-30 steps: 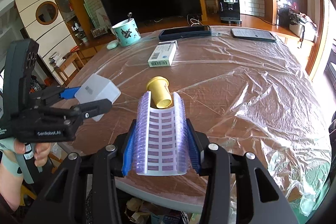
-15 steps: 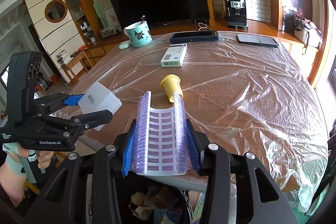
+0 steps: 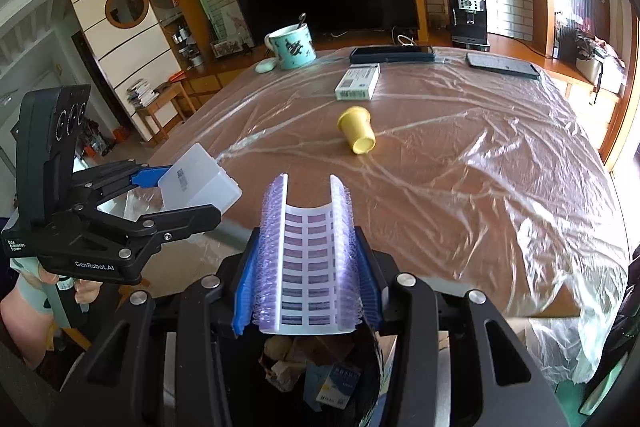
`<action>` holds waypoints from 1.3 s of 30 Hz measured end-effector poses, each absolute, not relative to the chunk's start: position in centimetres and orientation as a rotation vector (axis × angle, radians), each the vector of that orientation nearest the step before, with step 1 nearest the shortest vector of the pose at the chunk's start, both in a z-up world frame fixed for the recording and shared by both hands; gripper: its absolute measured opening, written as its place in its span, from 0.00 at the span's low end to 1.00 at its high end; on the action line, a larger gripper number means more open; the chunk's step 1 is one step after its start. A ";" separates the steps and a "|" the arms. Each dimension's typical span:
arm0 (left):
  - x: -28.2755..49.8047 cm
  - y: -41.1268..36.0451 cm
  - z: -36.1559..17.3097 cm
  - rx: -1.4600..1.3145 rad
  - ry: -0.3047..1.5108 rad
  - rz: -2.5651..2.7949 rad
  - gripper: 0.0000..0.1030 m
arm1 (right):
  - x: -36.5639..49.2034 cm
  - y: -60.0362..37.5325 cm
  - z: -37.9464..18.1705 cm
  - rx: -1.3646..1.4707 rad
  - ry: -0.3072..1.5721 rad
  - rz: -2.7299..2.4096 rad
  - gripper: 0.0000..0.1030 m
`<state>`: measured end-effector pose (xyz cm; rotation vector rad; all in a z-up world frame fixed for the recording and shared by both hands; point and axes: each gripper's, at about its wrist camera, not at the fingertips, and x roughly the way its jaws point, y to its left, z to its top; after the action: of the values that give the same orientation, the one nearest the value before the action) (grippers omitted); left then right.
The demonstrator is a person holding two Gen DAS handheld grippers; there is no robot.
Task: Collect trash
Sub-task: 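Carry the white case and lavender clip over to the black bin with both tools, then lower the case and clip into the bin and open both tools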
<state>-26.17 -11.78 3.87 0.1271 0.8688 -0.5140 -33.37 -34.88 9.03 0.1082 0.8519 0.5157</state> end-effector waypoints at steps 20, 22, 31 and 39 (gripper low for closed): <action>-31.0 -11.6 1.0 0.174 0.945 -0.561 0.80 | -38.1 -34.4 6.2 0.072 0.953 0.555 0.42; -31.3 -11.7 0.7 0.179 0.957 -0.564 0.80 | -38.3 -34.3 5.6 0.075 0.970 0.555 0.42; -32.2 -12.2 -1.0 0.215 1.000 -0.575 0.80 | -38.6 -34.0 3.0 0.063 1.044 0.538 0.42; -32.3 -12.6 -3.1 0.243 1.044 -0.567 0.80 | -38.2 -33.8 0.9 0.057 1.098 0.528 0.42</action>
<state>-32.26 -12.62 -3.05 0.2427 1.0442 -0.5665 -38.20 -33.75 0.86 0.0567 1.0978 0.5281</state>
